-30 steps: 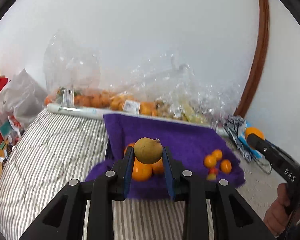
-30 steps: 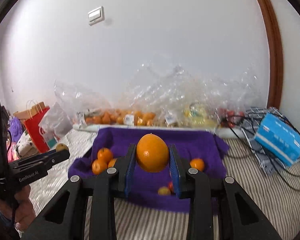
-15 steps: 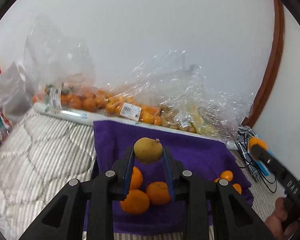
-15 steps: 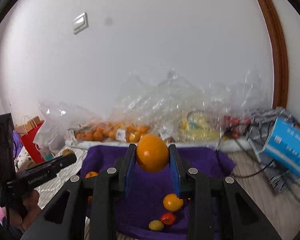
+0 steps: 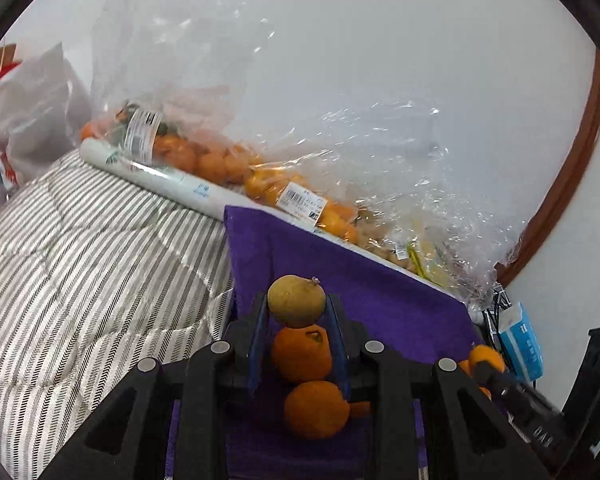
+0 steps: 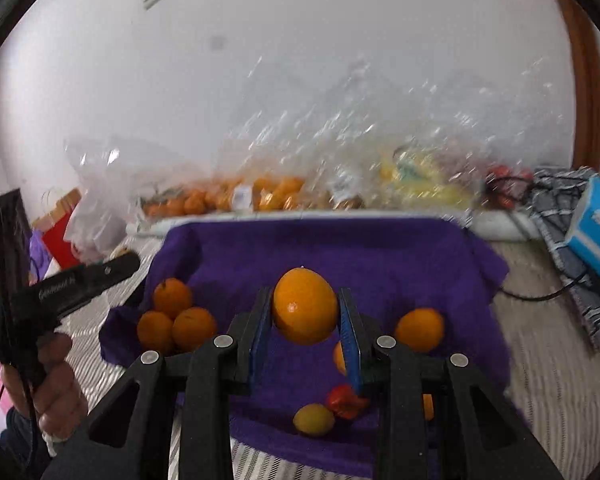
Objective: Organize fruits
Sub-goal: 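Carry the yellow-green fruit over the towel with the left gripper while the right carries its orange there, then open the left gripper to drop the yellow-green fruit while the right releases its orange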
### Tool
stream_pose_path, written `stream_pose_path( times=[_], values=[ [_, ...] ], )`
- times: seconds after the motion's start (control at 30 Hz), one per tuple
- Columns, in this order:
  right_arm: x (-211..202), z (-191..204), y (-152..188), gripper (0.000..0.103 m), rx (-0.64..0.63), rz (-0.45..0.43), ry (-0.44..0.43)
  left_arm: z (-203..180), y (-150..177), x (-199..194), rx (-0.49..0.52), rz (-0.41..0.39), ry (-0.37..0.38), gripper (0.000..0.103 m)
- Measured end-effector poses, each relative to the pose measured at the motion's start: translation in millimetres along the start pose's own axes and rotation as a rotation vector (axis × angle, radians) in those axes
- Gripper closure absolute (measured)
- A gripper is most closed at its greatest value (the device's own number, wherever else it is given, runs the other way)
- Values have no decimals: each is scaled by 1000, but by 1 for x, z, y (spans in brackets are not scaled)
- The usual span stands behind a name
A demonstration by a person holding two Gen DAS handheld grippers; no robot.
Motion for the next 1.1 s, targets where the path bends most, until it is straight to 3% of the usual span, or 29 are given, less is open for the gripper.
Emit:
stream_pose_path(
  times=[0.47, 0.83, 1.0, 1.1],
  values=[
    [26, 15, 20, 71, -89, 108, 39, -19, 14, 17, 61, 67, 67, 76],
    [29, 13, 22, 71, -80, 121, 33, -31, 18, 17, 117, 80, 91, 76],
    [19, 12, 18, 54, -66, 73, 17, -33, 19, 17, 147, 72, 45, 76],
    [13, 11, 15, 53, -61, 47, 21, -35, 20, 17, 170, 68, 24, 76]
  ],
)
Point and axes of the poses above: each gripper's, at about its wrist camera, not at the fingertips, and x roughly the way its jaws point, z to its left, y to its underside, the point moved 3 cm from there along x, roughly the way its jaws point, and after that the axes turned 5 degrees about y, right-handed, at the moved point
